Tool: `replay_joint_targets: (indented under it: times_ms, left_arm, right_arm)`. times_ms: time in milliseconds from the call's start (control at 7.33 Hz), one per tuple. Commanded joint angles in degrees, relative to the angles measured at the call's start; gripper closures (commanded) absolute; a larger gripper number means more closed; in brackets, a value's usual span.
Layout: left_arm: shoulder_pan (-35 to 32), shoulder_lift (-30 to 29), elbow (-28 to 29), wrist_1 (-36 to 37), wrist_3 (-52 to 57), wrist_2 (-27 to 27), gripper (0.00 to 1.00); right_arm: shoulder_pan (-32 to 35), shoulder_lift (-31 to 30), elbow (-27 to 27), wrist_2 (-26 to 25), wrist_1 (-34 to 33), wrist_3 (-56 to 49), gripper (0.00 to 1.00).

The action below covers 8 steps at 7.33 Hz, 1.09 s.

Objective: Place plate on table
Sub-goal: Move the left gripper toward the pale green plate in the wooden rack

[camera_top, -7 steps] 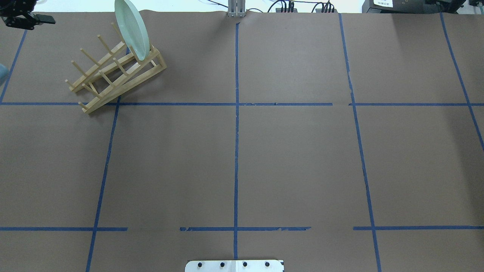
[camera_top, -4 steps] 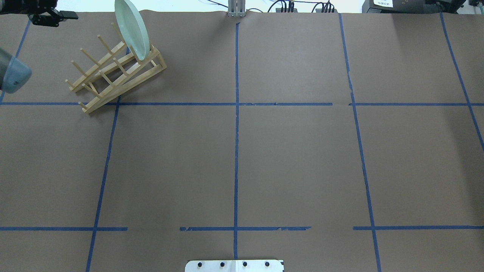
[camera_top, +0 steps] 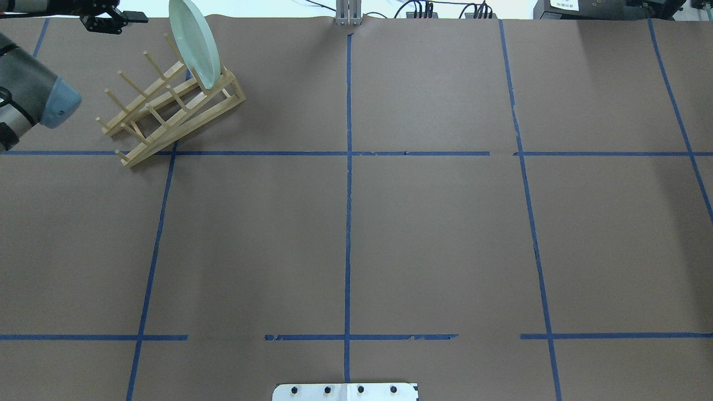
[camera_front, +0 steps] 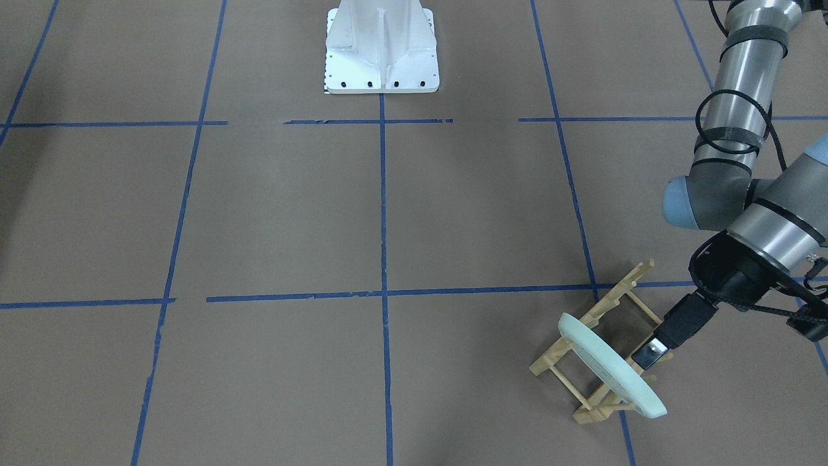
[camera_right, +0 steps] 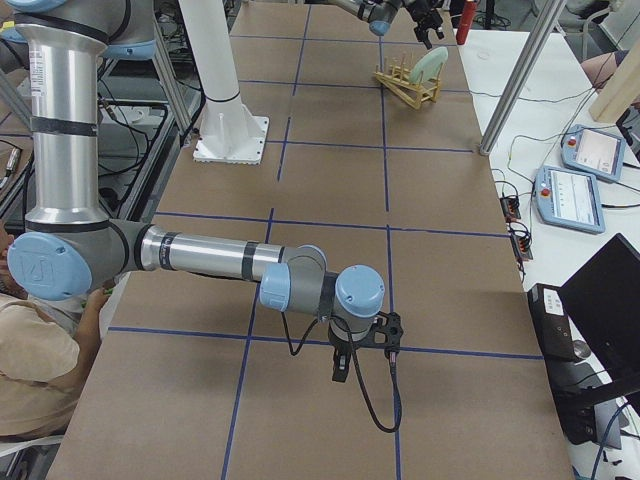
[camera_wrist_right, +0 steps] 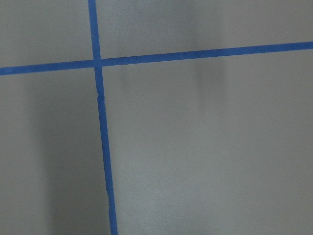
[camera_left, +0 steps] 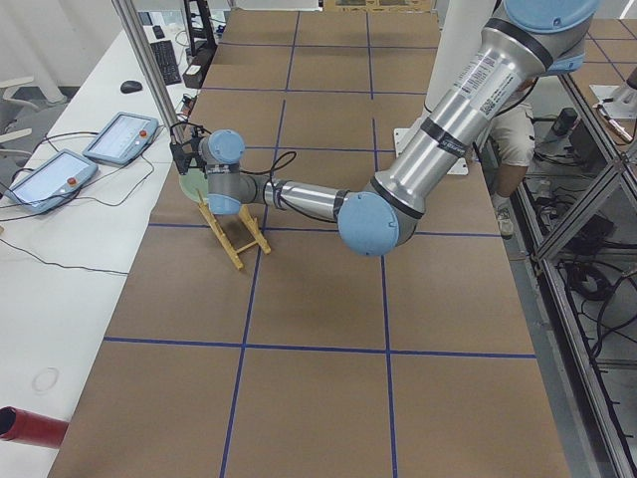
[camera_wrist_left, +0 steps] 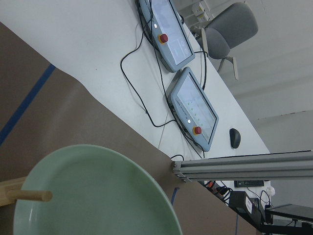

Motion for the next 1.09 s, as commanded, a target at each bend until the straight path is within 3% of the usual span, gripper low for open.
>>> replay_joint_targets:
  times_ms: [0,136,273,545,682,818,955]
  left_arm:
    - [0.6,-0.6,0.5,-0.3,0.0,0.5,0.17]
    - [0.7,-0.7,0.6,-0.3,0.0,0.5,0.34]
    - [1.6,-0.9,0.6,-0.3,0.0,2.0,0.41]
    - [2.1,-1.1,0.6,-0.3,0.0,2.6,0.45]
    - [2.1,-1.1,0.6,-0.3,0.0,2.8,0.78]
    - [2.1,-1.1,0.6,-0.3,0.0,2.7,1.0]
    - [2.1,-1.1,0.3,-0.3,0.0,2.7,1.0]
  right_arm:
    - [0.0,0.0,0.0,0.0,0.0,0.0,0.0]
    - [0.0,0.0,0.0,0.0,0.0,0.0,0.0]
    - [0.0,0.0,0.0,0.0,0.0,0.0,0.0]
    - [0.0,0.0,0.0,0.0,0.0,0.0,0.0]
    - [0.0,0.0,0.0,0.0,0.0,0.0,0.0]
    - [0.0,0.0,0.0,0.0,0.0,0.0,0.0]
    - [0.0,0.1,0.0,0.0,0.0,0.0,0.0]
